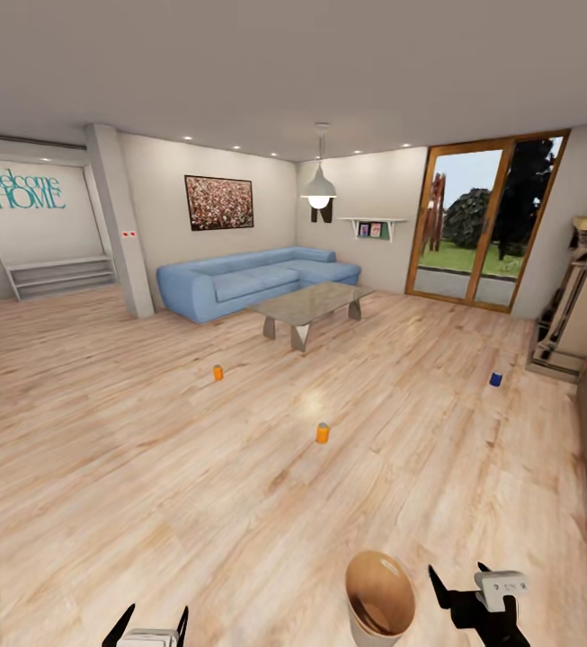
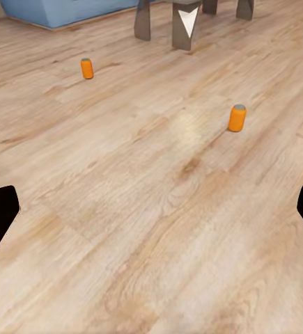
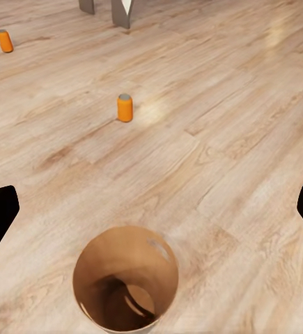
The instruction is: Put the three can of soda from the living room inside the tash can in the kitchen.
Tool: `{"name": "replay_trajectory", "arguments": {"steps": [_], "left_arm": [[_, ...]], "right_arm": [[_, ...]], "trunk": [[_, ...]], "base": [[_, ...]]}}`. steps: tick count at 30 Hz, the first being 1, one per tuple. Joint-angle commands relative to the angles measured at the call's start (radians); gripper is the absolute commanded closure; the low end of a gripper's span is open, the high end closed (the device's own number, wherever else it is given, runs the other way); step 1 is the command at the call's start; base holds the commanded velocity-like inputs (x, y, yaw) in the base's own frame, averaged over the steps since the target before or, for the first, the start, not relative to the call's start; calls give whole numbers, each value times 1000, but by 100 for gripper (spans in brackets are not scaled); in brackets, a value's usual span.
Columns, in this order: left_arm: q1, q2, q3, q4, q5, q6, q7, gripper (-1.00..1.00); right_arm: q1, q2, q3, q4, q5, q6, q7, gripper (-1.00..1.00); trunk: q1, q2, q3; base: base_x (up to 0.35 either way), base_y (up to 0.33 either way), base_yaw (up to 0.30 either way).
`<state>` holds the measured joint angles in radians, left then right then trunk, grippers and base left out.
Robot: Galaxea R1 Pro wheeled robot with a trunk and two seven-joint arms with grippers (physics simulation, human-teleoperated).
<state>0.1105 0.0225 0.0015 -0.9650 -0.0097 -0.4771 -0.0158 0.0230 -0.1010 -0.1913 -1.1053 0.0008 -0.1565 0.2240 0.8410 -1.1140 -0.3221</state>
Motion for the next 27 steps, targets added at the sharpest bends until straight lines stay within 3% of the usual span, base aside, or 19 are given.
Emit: {"name": "replay_trajectory", "arguments": {"steps": [1,24,27], "left_arm": [[0,0,0,0,0,0,0,-100],[-2,-1,0,1,-4,0,2,-100],[-2,-1,1,1,-1,-2,2,-100]], "right_arm": [[0,0,0,1,0,0,0,-100],[-2,6,2,7,-2,11,3,-100],[-21,5,7,5,-4,139,3,-100]], "trunk": [[0,0,0],[0,0,0],[0,0,0]], "base": [[194,205,0],[78,33,0],[21,0,0]]}}
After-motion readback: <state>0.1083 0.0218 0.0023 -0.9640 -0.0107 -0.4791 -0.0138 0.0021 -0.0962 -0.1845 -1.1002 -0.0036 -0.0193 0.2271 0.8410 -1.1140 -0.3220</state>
